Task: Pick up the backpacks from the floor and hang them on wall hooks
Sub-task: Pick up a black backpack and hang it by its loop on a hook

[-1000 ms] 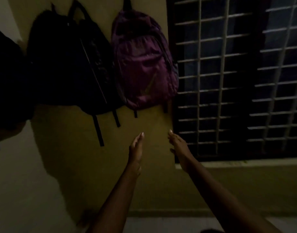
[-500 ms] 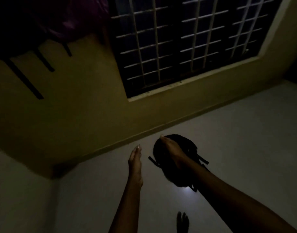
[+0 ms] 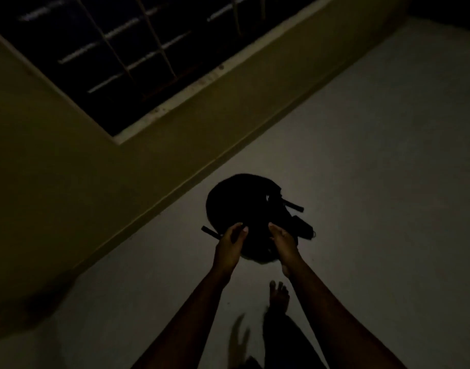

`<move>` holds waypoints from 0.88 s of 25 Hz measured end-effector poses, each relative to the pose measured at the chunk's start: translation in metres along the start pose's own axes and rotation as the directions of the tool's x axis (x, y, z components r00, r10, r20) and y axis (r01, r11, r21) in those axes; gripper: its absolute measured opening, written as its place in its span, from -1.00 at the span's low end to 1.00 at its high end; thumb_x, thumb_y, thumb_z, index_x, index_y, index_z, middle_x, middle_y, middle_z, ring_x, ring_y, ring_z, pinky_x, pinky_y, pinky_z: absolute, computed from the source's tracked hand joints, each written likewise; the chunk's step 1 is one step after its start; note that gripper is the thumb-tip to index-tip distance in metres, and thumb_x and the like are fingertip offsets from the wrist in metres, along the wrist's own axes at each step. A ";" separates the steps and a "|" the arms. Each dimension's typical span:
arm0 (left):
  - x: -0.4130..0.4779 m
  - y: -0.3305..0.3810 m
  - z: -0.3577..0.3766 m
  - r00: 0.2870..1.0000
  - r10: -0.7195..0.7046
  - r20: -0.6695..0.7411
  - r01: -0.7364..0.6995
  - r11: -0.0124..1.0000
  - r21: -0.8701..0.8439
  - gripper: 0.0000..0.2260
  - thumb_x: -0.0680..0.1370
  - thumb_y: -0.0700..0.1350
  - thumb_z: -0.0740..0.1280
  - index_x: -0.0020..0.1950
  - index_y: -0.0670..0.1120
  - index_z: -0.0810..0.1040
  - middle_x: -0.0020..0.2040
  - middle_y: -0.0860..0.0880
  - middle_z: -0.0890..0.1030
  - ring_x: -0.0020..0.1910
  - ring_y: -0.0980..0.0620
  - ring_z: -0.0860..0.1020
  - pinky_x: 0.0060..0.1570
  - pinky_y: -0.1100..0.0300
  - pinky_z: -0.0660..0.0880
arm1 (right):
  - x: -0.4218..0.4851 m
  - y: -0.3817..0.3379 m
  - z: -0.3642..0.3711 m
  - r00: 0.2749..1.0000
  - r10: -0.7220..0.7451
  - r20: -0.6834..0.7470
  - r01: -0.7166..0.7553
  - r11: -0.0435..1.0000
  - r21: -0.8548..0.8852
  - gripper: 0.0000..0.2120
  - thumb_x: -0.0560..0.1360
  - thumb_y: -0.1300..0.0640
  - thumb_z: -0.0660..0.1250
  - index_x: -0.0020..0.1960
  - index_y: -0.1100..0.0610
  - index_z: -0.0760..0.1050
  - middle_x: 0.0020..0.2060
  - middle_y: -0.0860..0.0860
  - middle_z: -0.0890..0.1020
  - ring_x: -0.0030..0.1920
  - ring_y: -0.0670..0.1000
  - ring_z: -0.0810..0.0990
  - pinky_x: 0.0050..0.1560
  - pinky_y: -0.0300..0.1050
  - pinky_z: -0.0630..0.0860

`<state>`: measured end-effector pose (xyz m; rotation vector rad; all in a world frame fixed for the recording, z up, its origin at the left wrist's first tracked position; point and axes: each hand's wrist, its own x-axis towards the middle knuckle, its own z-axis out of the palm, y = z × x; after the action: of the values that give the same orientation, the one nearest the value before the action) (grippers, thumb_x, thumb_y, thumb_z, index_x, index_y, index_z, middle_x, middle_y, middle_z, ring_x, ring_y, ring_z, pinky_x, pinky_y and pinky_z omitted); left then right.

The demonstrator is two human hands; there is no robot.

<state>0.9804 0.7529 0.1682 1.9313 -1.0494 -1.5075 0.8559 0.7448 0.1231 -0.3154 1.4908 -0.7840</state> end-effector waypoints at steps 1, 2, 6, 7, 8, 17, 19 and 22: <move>0.026 -0.003 0.010 0.999 -0.014 0.032 0.013 0.999 0.043 -0.62 0.57 0.00 0.22 0.37 -0.07 0.40 0.37 -0.08 0.45 0.33 -0.04 0.41 0.17 0.25 0.32 | 0.025 0.007 -0.005 0.999 0.045 -0.023 -0.044 0.998 0.042 -0.63 0.59 0.04 0.17 0.37 0.13 0.38 0.34 0.13 0.47 0.30 0.16 0.47 0.34 0.07 0.42; 0.051 -0.007 0.022 0.998 -0.027 0.061 0.022 0.997 0.079 -0.62 0.57 -0.01 0.23 0.37 -0.08 0.40 0.36 -0.07 0.45 0.33 -0.03 0.41 0.17 0.25 0.32 | 0.051 0.015 -0.012 0.994 0.092 -0.055 -0.088 0.993 0.076 -0.62 0.60 0.05 0.16 0.38 0.13 0.36 0.35 0.13 0.46 0.32 0.16 0.45 0.35 0.09 0.40; 0.171 -0.077 0.082 0.970 -0.048 0.237 -0.012 0.969 0.246 -0.64 0.57 -0.06 0.24 0.35 -0.13 0.41 0.33 -0.09 0.47 0.33 -0.03 0.43 0.19 0.25 0.34 | 0.181 0.091 -0.040 0.949 0.252 -0.191 -0.201 0.947 0.250 -0.58 0.58 0.04 0.19 0.39 0.19 0.35 0.31 0.16 0.48 0.27 0.15 0.48 0.20 0.02 0.48; 0.208 -0.112 0.103 0.961 -0.052 0.272 -0.029 0.958 0.285 -0.64 0.57 -0.06 0.25 0.34 -0.13 0.42 0.33 -0.10 0.48 0.33 -0.04 0.43 0.21 0.23 0.35 | 0.224 0.121 -0.045 0.940 0.264 -0.218 -0.205 0.943 0.261 -0.55 0.57 0.01 0.21 0.39 0.20 0.35 0.30 0.15 0.49 0.25 0.16 0.50 0.15 -0.02 0.50; 0.246 -0.147 0.122 0.956 -0.055 0.288 -0.040 0.948 0.315 -0.64 0.56 -0.06 0.25 0.34 -0.13 0.42 0.33 -0.11 0.48 0.33 -0.05 0.43 0.22 0.22 0.34 | 0.267 0.152 -0.049 0.934 0.266 -0.238 -0.205 0.945 0.253 -0.50 0.55 -0.04 0.22 0.40 0.20 0.32 0.32 0.15 0.47 0.26 0.17 0.49 0.17 -0.02 0.49; 0.403 -0.303 0.169 0.933 -0.176 0.314 0.065 0.941 0.332 -0.59 0.57 -0.01 0.22 0.41 -0.06 0.34 0.43 -0.10 0.36 0.39 -0.10 0.35 0.38 0.07 0.28 | 0.468 0.306 -0.033 0.939 0.318 -0.132 -0.249 0.893 0.375 -0.26 0.39 -0.14 0.38 0.42 0.24 0.26 0.32 0.12 0.44 0.27 0.18 0.46 0.27 0.10 0.44; 0.382 -0.280 0.151 0.950 -0.137 0.280 0.052 0.955 0.291 -0.58 0.59 -0.04 0.20 0.44 -0.08 0.30 0.45 -0.10 0.33 0.42 -0.09 0.30 0.35 0.14 0.24 | 0.436 0.276 -0.020 0.945 0.301 -0.130 -0.226 0.885 0.407 -0.28 0.41 -0.05 0.42 0.46 0.16 0.24 0.40 0.11 0.39 0.36 0.16 0.40 0.38 0.11 0.37; 0.323 -0.200 0.102 0.971 -0.072 0.226 0.025 0.978 0.206 -0.57 0.58 -0.05 0.21 0.44 -0.09 0.29 0.45 -0.09 0.34 0.42 -0.07 0.31 0.24 0.24 0.23 | 0.333 0.195 0.002 0.985 0.143 -0.095 -0.098 0.924 0.370 -0.15 0.29 -0.08 0.52 0.46 0.13 0.24 0.39 0.04 0.40 0.37 0.11 0.41 0.42 0.09 0.34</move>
<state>0.9720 0.6235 -0.2030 1.9601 -1.3095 -1.7474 0.8760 0.6732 -0.2560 0.1054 1.4259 -0.9739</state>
